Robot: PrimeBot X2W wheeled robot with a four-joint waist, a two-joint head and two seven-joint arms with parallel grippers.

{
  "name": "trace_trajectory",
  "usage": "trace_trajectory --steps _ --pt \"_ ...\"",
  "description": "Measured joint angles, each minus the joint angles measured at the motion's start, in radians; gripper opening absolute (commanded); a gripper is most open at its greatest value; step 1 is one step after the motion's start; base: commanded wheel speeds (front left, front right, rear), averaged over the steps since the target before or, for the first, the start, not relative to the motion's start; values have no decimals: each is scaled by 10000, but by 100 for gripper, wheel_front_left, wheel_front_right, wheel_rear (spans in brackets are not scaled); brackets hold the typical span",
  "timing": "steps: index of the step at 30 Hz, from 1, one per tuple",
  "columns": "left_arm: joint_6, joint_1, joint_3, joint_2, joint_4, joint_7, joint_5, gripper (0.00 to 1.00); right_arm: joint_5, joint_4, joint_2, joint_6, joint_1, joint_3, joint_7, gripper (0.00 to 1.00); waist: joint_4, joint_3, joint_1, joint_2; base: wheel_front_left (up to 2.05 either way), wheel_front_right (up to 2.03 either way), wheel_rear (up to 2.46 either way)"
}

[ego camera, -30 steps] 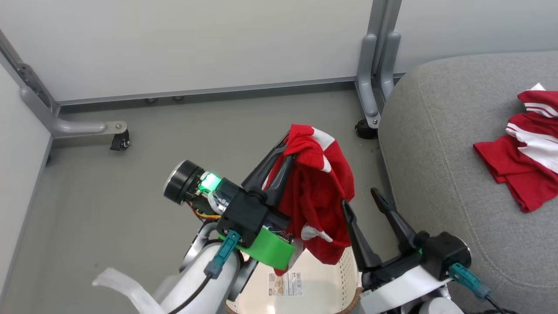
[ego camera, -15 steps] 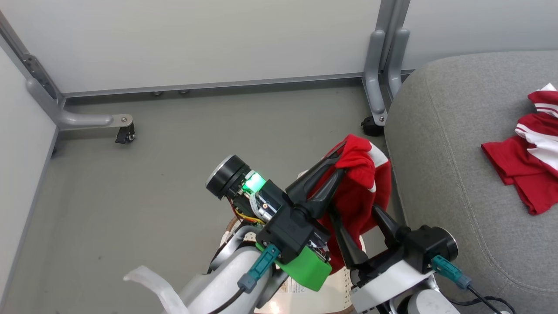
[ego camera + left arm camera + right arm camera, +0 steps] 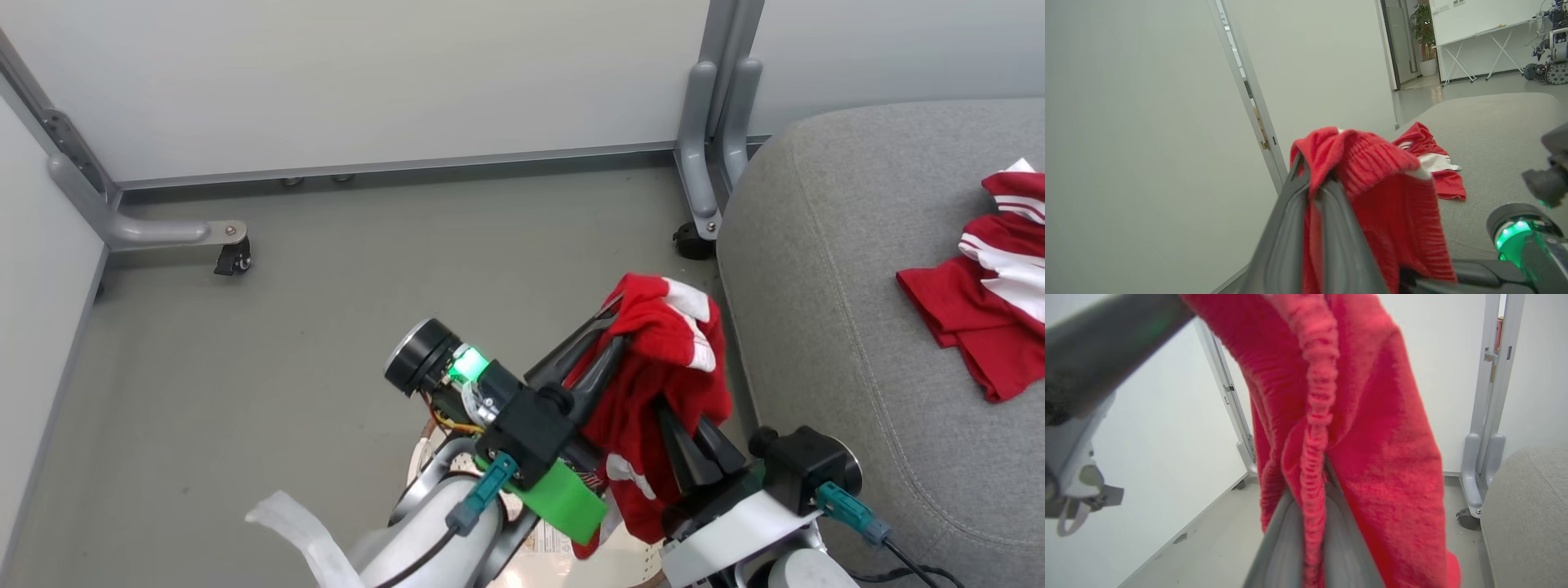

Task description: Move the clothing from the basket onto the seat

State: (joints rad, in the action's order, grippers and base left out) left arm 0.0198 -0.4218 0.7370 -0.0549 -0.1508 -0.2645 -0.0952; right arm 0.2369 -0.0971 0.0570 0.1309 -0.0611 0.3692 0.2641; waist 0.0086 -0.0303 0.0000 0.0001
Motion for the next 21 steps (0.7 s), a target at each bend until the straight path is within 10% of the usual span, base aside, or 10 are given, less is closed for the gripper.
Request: trace_trajectory --steps 1,2,21 --pt "0 55 -23 6 -196 0 -102 31 23 2 4 0 19 -19 0 0 -1 11 0 0 0 0 0" --pt "-19 101 -40 4 -453 4 -142 100 48 6 4 0 44 -31 0 0 1 19 0 0 0 0 0" --pt "-213 -186 -176 -12 -1045 4 -247 100 140 4 -4 0 123 -128 0 0 93 -123 0 0 0 0 0"
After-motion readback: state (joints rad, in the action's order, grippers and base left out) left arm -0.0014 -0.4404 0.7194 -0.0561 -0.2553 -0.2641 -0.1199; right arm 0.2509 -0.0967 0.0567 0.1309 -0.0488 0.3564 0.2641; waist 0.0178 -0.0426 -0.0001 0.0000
